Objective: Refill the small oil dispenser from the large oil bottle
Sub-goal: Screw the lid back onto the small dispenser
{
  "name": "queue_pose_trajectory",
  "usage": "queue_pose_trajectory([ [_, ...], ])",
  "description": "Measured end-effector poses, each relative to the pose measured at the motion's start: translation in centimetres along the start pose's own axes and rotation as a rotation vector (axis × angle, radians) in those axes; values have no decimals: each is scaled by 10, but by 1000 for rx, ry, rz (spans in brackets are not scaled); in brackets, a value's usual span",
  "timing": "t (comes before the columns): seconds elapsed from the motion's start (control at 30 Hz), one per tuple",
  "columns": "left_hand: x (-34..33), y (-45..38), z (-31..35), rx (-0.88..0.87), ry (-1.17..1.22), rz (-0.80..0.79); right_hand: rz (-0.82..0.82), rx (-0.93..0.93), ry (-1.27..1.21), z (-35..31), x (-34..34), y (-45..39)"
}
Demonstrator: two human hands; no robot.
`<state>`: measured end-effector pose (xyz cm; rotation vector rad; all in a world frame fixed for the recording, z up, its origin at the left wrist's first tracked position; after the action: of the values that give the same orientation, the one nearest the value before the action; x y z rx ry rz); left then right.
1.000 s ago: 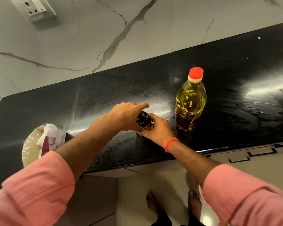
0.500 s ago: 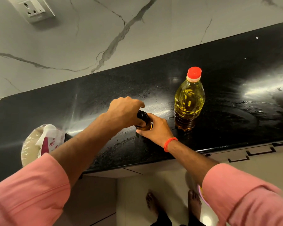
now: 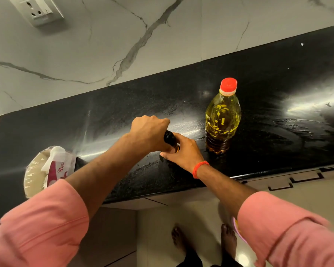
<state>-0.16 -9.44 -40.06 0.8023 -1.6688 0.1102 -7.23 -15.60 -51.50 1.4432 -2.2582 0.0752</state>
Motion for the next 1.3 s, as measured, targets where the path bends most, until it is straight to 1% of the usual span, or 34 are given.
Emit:
queue_pose_trajectory([
  [0.1, -6, -4, 0, 49, 30, -5, -7, -1, -6, 0, 0, 1],
  [0.23, -6, -9, 3, 24, 73, 3, -3, 3, 2, -1, 0, 1],
  [0.37, -2, -9, 11, -100, 62, -29, -7, -7, 12, 0, 0, 0],
  [0.5, -1, -6, 20, -272, 80, -8, 0, -15, 39, 0, 1, -1],
  [0.57, -4, -4, 23, -325, 102, -18, 6, -26, 45, 0, 1, -1],
  [0.63, -13, -2, 21, -287, 128, -85, 2, -31, 39, 0, 1, -1],
  [0.7, -19, -2, 12, -140, 147, -131, -14, -22, 20, -1, 0, 0],
  [0.8, -11, -5, 0, 71, 150, -49, -21, -16, -12, 0, 0, 1],
  [0.87, -8, -9, -2, 124, 151, -6, -12, -20, -2, 1, 1, 1],
  [1.07, -8, -13, 3, 53, 127, -12, -18, -18, 7, 0, 0, 1],
  [1.2, -4, -10, 8, -74, 98, -17, -20, -22, 5, 0, 1, 1],
  [1.3, -5, -9, 12, -175, 129, -21, -20, -34, 24, 1, 1, 0],
])
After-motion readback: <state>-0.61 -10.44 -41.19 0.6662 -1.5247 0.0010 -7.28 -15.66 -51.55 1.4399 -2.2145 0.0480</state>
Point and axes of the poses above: each hand's wrist, its own y-axis away from the middle knuckle, its own x-axis out of the back of the hand, z = x × y, the point moved 8 cm from there along -y, towards the middle knuckle, and after that the axes turned 9 degrees about -x, right-handed, at the moved point
